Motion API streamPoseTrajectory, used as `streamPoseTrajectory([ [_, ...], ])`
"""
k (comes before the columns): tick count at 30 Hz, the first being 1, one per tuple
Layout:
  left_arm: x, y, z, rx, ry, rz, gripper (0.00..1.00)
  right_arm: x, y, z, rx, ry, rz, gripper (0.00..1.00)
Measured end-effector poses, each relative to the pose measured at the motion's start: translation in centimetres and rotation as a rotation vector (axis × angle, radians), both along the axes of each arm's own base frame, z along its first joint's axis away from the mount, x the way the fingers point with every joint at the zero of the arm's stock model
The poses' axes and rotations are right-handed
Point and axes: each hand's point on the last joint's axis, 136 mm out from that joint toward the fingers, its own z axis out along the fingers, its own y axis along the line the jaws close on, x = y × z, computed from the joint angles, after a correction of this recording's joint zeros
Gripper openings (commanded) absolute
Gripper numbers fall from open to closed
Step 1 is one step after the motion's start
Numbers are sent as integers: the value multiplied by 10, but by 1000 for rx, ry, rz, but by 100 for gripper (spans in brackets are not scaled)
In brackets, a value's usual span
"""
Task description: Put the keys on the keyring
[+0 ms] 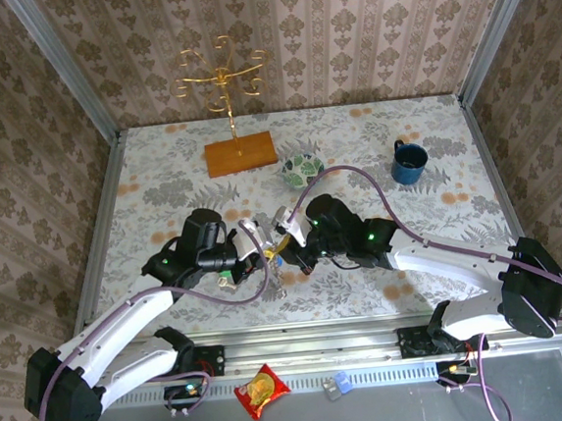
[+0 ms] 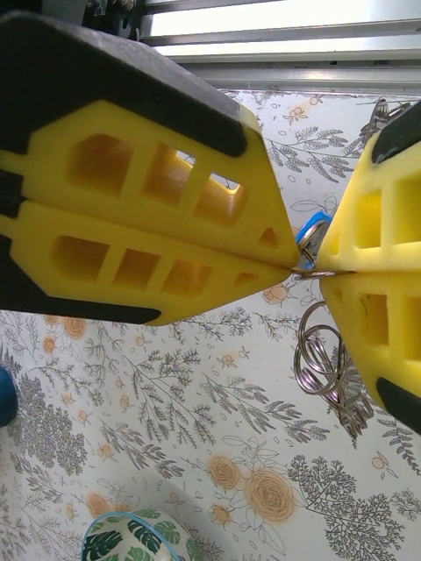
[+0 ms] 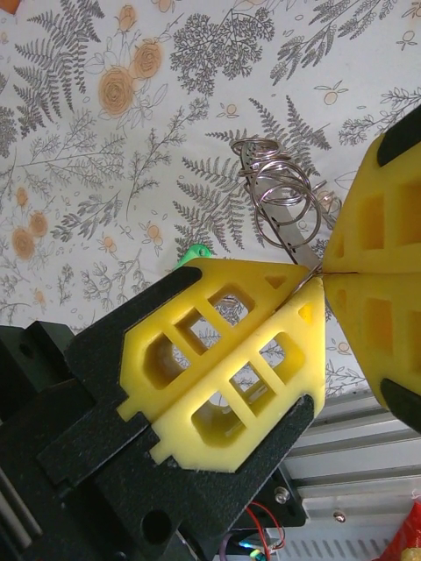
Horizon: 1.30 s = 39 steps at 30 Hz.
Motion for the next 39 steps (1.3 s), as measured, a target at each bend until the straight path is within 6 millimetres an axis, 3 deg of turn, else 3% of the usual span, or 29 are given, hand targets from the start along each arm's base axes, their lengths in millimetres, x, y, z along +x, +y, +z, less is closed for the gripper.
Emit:
streamPoseTrajectory([
  [26,1,1,1,-7,7,20,0,6,1,-6,-44,-43,-60,0],
  [39,8,7,-4,-41,-81,75,0,9,3,-11,25,130,-168,0],
])
